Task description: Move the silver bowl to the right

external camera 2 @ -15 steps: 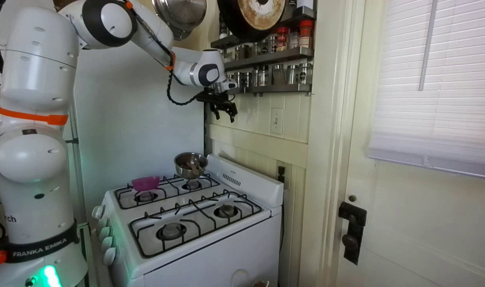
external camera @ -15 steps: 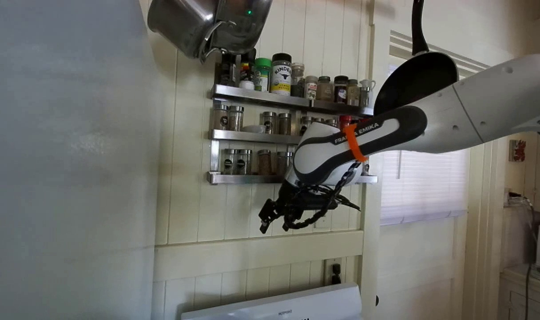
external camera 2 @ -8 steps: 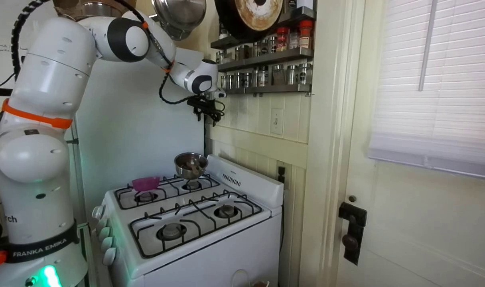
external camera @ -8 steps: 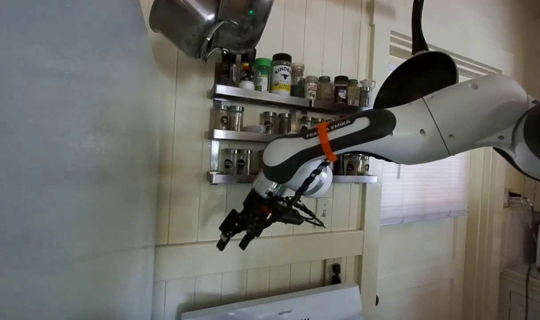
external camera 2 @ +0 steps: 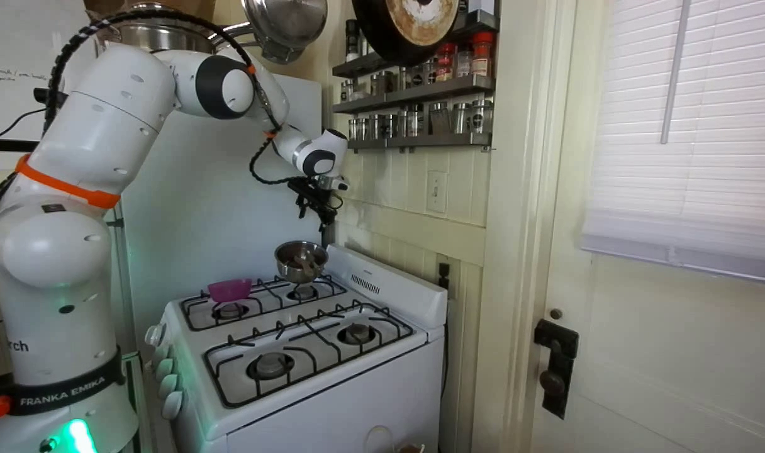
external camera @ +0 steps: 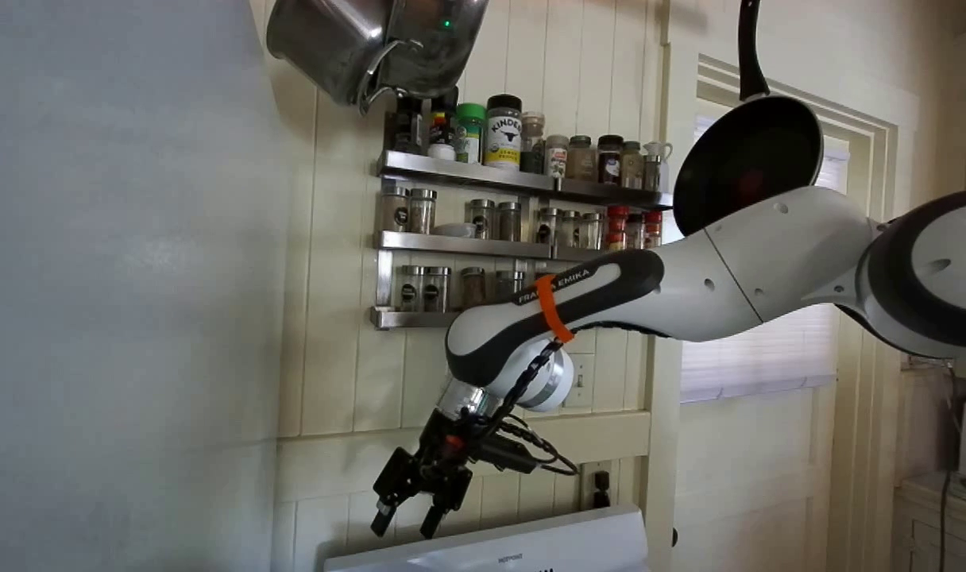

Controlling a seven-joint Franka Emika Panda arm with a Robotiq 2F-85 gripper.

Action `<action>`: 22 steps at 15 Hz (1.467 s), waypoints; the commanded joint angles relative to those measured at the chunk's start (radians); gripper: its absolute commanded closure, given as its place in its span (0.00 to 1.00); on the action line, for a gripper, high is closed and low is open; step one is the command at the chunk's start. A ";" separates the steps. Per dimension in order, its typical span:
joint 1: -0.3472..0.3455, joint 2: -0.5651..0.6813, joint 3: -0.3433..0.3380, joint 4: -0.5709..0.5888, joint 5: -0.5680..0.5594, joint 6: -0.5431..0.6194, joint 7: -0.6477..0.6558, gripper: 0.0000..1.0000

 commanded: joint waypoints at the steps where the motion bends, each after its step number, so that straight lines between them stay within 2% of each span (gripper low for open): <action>1: 0.011 0.003 -0.020 -0.002 0.004 -0.004 0.027 0.00; 3: 0.009 0.005 -0.025 -0.002 0.003 -0.004 0.029 0.00; 9: 0.009 0.038 -0.022 -0.071 -0.036 0.024 -0.113 0.00; 16: 0.023 0.018 -0.055 -0.173 -0.045 0.184 0.003 0.00; 22: 0.036 -0.028 -0.047 -0.235 -0.092 0.270 0.021 0.00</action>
